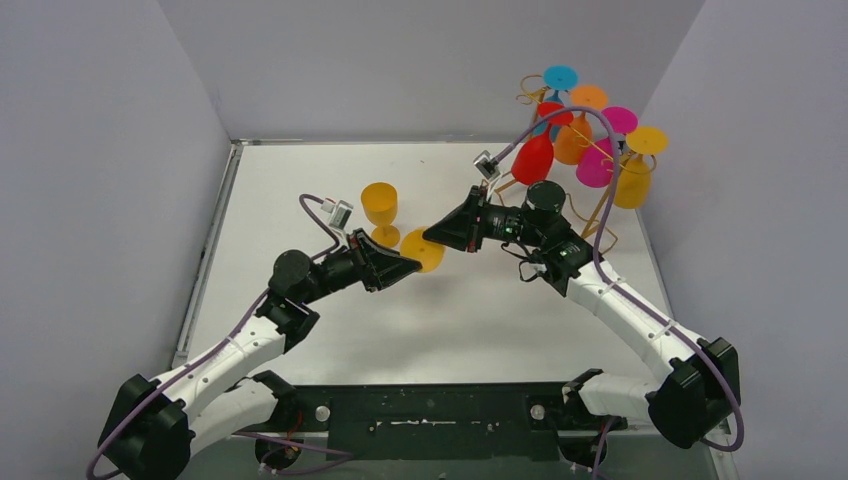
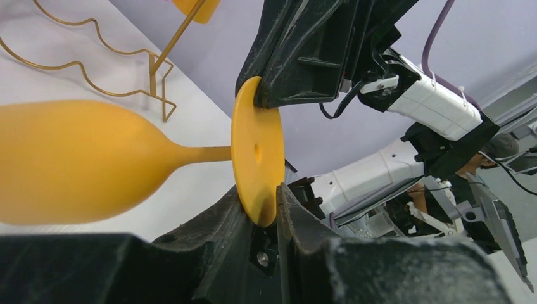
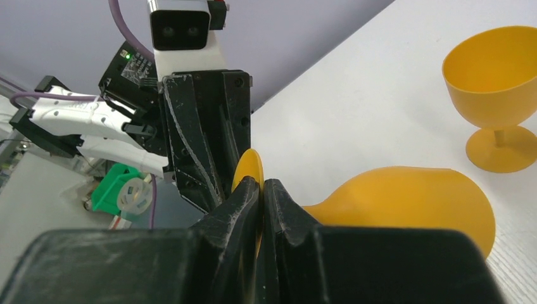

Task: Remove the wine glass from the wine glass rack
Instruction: Place the wine glass at the center of the board.

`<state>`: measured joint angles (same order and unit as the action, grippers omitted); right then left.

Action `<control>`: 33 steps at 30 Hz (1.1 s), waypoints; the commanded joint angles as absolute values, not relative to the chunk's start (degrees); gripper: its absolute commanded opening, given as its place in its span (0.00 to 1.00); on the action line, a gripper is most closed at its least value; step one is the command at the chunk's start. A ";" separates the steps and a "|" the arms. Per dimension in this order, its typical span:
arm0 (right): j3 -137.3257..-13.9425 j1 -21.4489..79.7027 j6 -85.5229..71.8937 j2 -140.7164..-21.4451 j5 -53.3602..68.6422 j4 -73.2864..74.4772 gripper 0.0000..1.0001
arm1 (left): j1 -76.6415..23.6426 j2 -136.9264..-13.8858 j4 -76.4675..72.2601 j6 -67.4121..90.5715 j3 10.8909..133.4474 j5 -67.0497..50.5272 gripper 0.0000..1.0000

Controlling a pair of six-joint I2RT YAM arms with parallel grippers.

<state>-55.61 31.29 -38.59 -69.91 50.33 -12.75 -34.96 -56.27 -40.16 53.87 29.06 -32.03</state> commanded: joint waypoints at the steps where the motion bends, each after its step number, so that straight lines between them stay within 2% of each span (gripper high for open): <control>1: -59.92 31.77 -30.32 -68.74 51.68 -6.06 0.00 | -35.31 -56.00 -45.98 54.59 29.55 -33.20 0.15; 6: -57.43 31.79 -34.25 -67.72 52.38 -11.44 0.00 | -35.33 -57.73 -51.37 55.80 29.80 -37.50 0.05; 11: -56.49 31.96 -35.87 -68.05 52.62 -13.41 0.00 | -35.33 -59.11 -51.74 56.34 31.17 -40.55 0.11; 13: -56.95 31.99 -34.92 -68.41 53.05 -11.73 0.00 | -35.33 -58.24 -51.48 55.92 30.92 -39.76 0.00; 18: -59.78 31.98 -29.41 -68.38 53.35 -3.03 0.16 | -35.33 -54.46 -47.69 52.44 30.32 -36.72 0.00; 21: -60.36 31.97 -27.91 -68.26 53.46 -0.28 0.20 | -35.33 -53.47 -43.33 49.57 31.29 -36.93 0.00; 23: -60.51 31.99 -27.62 -68.36 53.82 -0.18 0.17 | -35.33 -53.10 -41.46 48.35 31.88 -37.52 0.00; 26: -60.04 31.96 -28.84 -68.25 54.01 -1.05 0.01 | -35.33 -53.45 -40.14 47.29 32.63 -38.34 0.00; 29: -58.25 32.06 -32.19 -67.97 54.25 -6.54 0.00 | -35.33 -53.90 -40.04 47.43 33.02 -38.79 0.01; 33: -55.32 32.86 -36.62 -67.76 54.10 -15.65 0.00 | -35.33 -54.88 -41.10 48.20 33.60 -40.29 0.20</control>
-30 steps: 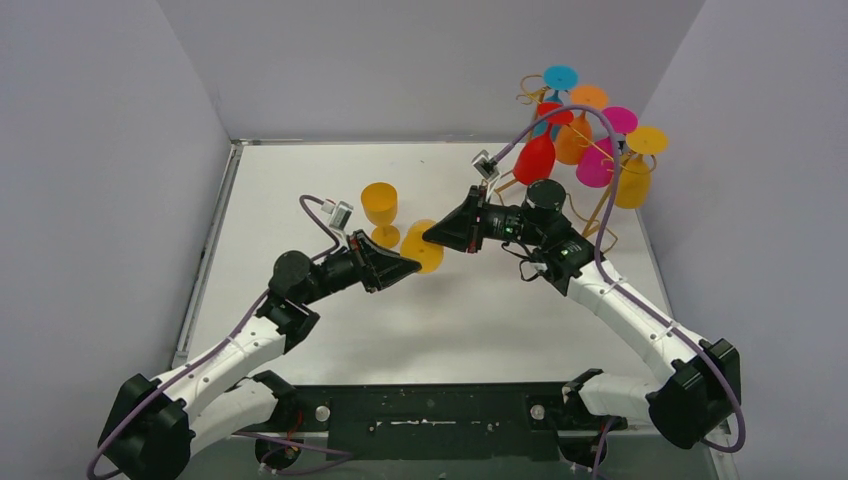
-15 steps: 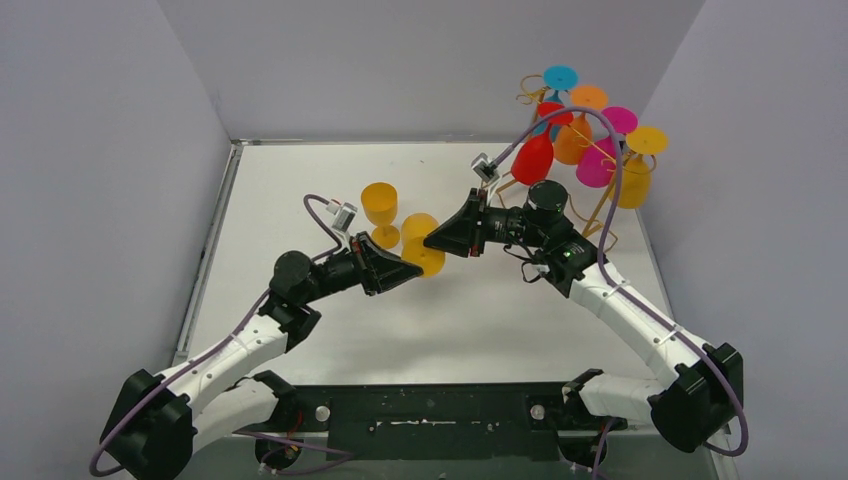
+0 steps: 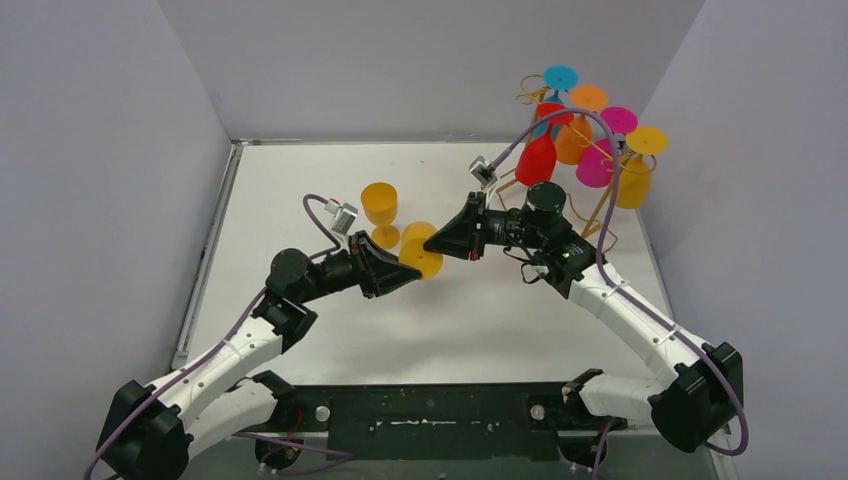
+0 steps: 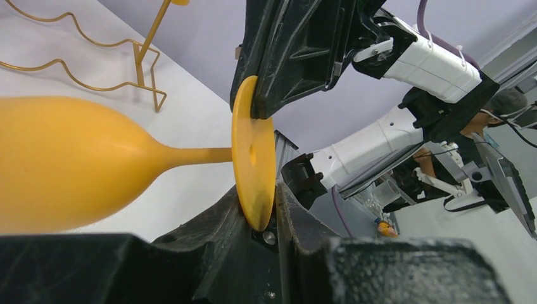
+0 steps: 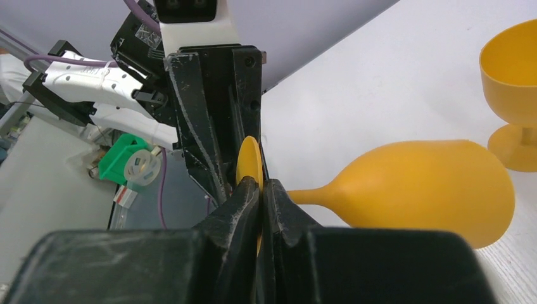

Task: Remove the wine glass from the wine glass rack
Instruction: Place the wine glass at the center of the board.

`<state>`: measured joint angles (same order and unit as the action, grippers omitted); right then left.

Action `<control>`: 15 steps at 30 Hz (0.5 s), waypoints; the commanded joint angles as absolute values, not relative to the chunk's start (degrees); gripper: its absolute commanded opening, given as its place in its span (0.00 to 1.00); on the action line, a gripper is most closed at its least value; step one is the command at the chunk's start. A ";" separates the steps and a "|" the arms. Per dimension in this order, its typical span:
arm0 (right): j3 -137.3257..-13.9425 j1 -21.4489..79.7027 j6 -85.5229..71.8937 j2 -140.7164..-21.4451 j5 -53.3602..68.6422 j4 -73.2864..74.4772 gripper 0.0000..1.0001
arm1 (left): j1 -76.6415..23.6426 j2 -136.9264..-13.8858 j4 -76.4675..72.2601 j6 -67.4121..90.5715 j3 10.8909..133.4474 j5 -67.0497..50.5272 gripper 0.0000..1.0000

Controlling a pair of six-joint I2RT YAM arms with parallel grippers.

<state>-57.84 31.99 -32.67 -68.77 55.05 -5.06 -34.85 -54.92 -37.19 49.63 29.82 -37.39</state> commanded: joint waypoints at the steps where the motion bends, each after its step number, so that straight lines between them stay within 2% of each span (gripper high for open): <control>1: -55.09 33.38 -36.34 -67.76 53.69 -16.03 0.00 | -35.33 -54.92 -41.12 48.28 33.61 -40.39 0.21; 9: -53.84 34.32 -34.58 -67.28 51.70 -18.53 0.00 | -35.33 -55.40 -40.91 48.41 33.30 -41.53 0.22; 10: -53.67 34.38 -34.74 -67.24 51.76 -18.93 0.00 | -35.33 -55.44 -40.84 48.38 33.31 -41.64 0.20; 13: -53.43 34.53 -34.58 -67.19 52.27 -18.85 0.00 | -35.33 -55.44 -40.71 48.02 33.23 -41.41 0.00; 14: -53.50 34.53 -34.05 -67.11 52.16 -18.27 0.00 | -35.33 -55.31 -40.68 47.81 33.04 -41.18 0.00; 15: -53.59 34.50 -33.69 -66.92 51.83 -17.82 0.04 | -35.33 -55.14 -40.68 47.48 32.86 -41.00 0.00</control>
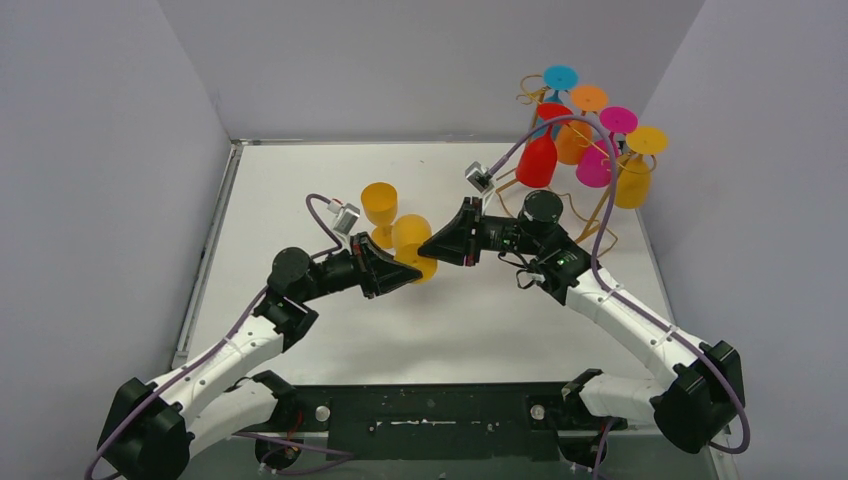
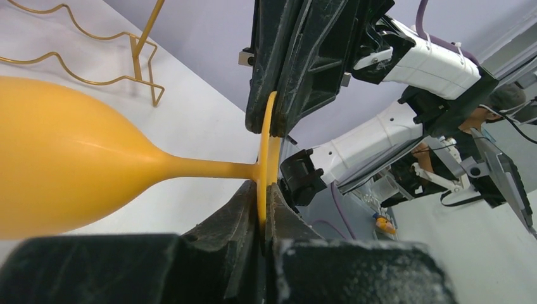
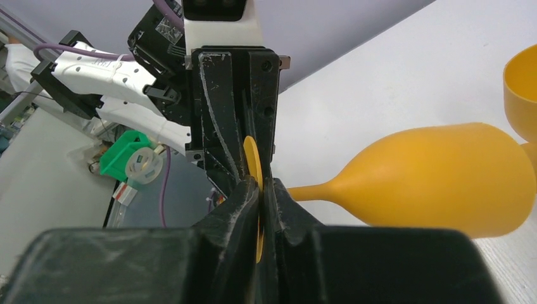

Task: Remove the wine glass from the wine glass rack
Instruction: Place the wine glass at the center of the board.

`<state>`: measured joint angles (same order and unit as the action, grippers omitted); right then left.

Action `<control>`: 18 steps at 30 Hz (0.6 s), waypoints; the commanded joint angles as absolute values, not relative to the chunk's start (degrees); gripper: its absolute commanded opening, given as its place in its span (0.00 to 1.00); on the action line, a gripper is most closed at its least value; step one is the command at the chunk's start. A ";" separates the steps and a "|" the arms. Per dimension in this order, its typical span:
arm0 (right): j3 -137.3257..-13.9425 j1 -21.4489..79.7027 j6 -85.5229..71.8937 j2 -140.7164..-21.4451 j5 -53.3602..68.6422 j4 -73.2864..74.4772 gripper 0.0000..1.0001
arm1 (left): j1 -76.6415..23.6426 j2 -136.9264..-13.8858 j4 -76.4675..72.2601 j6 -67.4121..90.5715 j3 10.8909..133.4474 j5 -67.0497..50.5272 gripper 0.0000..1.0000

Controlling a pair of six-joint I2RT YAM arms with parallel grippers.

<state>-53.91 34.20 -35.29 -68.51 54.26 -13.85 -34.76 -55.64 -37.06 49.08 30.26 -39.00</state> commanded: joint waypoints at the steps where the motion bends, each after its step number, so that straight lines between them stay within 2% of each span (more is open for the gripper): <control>1: -53.68 34.54 -33.59 -66.68 50.91 -17.54 0.10 | -35.31 -54.91 -40.69 47.04 32.65 -40.96 0.00; 4: -54.49 34.39 -33.57 -66.44 50.37 -16.94 0.27 | -35.33 -53.99 -40.43 45.00 31.99 -41.34 0.00; 5: -55.19 34.32 -33.43 -66.40 50.23 -16.18 0.40 | -35.33 -53.35 -40.04 44.06 31.73 -41.46 0.00; 6: -55.92 34.22 -33.34 -66.32 49.94 -15.46 0.47 | -35.33 -52.59 -39.18 42.67 31.56 -41.48 0.00; 11: -61.18 33.41 -31.08 -65.50 43.86 -7.17 0.75 | -35.33 -48.02 -36.26 36.04 29.48 -41.90 0.00; 13: -62.83 33.09 -30.77 -64.59 38.50 -3.56 0.81 | -35.33 -46.30 -37.83 34.90 27.50 -42.62 0.00; 18: -65.23 32.04 -31.11 -63.12 30.97 2.21 0.89 | -35.27 -42.99 -33.80 26.88 24.30 -45.40 0.00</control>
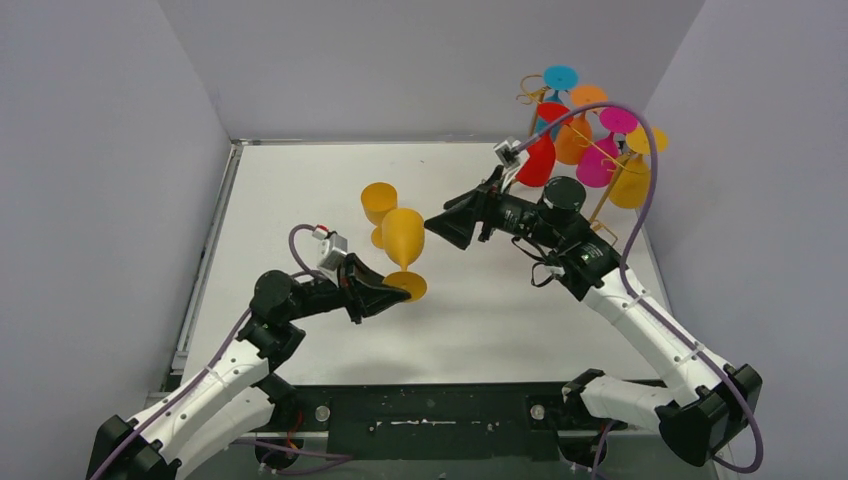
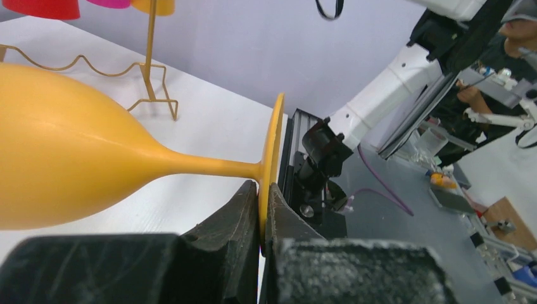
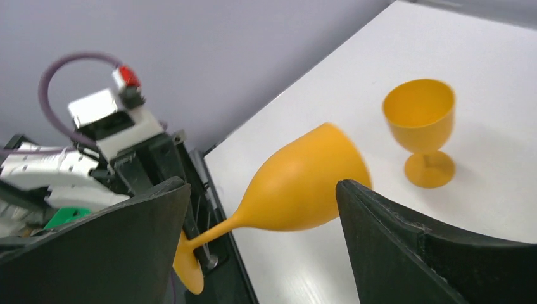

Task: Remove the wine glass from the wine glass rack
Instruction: Place the wine glass at the center of the board.

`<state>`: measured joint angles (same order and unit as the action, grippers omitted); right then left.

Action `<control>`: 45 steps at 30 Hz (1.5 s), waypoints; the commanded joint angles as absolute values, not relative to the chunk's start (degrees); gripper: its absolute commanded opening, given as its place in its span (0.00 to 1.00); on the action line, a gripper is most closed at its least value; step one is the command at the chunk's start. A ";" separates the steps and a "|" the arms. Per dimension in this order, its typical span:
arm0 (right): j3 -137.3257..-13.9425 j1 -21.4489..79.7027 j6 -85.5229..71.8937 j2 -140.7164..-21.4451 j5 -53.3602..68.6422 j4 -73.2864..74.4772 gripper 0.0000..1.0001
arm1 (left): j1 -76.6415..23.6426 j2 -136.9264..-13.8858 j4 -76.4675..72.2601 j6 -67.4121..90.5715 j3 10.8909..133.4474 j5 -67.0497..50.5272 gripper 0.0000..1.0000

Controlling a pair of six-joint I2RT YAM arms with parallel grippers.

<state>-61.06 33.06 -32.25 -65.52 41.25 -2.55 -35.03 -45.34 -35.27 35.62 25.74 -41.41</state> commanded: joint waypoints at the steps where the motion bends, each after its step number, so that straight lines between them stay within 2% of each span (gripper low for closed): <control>1: -66.32 31.76 -31.24 -63.60 28.65 5.03 0.89 | -35.25 -42.68 -31.53 24.43 24.26 -46.30 0.00; 4: -72.77 31.55 -30.19 -67.34 22.68 18.07 0.91 | -35.24 -42.45 -25.74 14.29 24.53 -53.36 0.00; 7: -76.85 31.38 -29.28 -72.26 26.02 24.00 0.93 | -35.24 -41.77 -18.48 5.36 25.59 -54.45 0.00; 12: -77.05 31.36 -31.10 -75.06 34.17 22.15 0.93 | -34.99 -39.97 -10.93 -5.51 26.62 -52.84 0.00; 19: -79.33 31.29 -30.84 -79.30 49.86 21.90 0.89 | -34.56 -40.83 0.83 -19.28 29.15 -58.35 0.00; 22: -80.11 31.26 -29.77 -80.57 53.06 21.90 0.87 | -33.85 -42.11 6.13 -23.88 30.59 -62.92 0.00; 27: -83.88 31.29 -26.90 -84.67 57.93 25.79 0.83 | -31.91 -43.35 9.94 -27.41 32.17 -66.88 0.00; 32: -85.14 31.35 -27.68 -87.47 58.74 27.41 0.69 | -30.50 -43.27 14.65 -30.68 34.19 -67.81 0.00; 38: -86.40 31.37 -26.48 -89.11 65.19 27.79 0.68 | -29.28 -45.51 22.62 -36.65 37.65 -72.02 0.00; 45: -86.90 31.35 -28.40 -90.39 74.65 25.84 0.64 | -28.10 -45.09 25.11 -38.97 38.85 -69.00 0.00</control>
